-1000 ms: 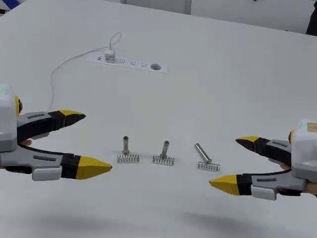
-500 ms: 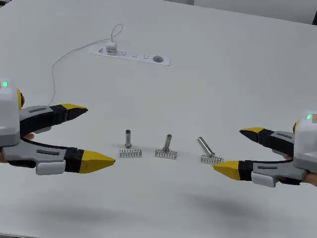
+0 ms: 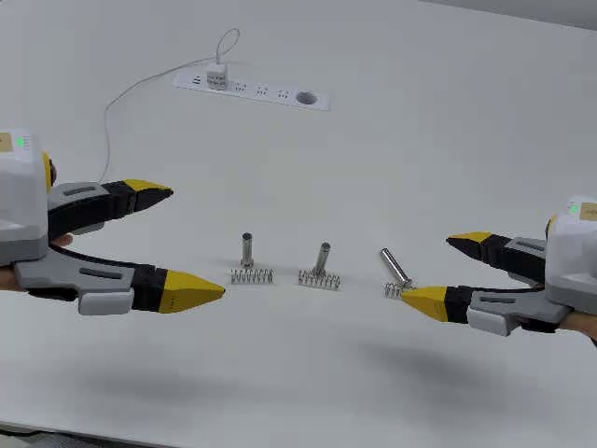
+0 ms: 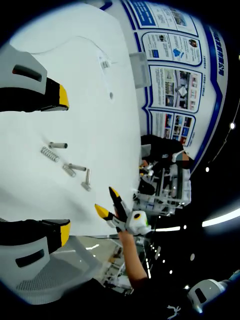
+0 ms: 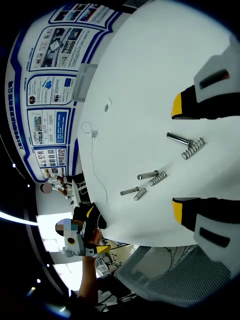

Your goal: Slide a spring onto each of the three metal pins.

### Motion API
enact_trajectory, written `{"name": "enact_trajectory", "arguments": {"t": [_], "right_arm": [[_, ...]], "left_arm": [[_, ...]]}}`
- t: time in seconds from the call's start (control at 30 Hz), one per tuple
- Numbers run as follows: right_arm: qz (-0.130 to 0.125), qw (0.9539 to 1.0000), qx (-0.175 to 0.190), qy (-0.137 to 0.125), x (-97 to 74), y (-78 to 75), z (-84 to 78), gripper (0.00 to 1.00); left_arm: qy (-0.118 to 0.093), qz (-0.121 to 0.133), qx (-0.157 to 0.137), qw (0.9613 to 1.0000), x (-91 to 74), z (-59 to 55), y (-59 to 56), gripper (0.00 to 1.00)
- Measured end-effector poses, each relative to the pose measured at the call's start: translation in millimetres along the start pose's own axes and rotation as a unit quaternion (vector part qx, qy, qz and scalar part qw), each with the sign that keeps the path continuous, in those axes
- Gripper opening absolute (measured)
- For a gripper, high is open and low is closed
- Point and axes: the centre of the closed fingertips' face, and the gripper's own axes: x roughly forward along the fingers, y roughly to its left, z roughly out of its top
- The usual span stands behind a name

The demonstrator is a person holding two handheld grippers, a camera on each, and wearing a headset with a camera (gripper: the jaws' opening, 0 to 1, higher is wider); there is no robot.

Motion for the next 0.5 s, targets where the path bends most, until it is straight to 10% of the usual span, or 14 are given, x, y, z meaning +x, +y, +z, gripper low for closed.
{"name": "enact_trajectory", "arguments": {"t": [0.5], "right_arm": [[-0.016, 0.9998, -0.004, 0.009, 22.6, -14.8, 4.6, 0.53]], "left_arm": [[-0.010, 0.022, 0.020, 0.9995, 2.8, 4.9, 8.6, 0.88]]}}
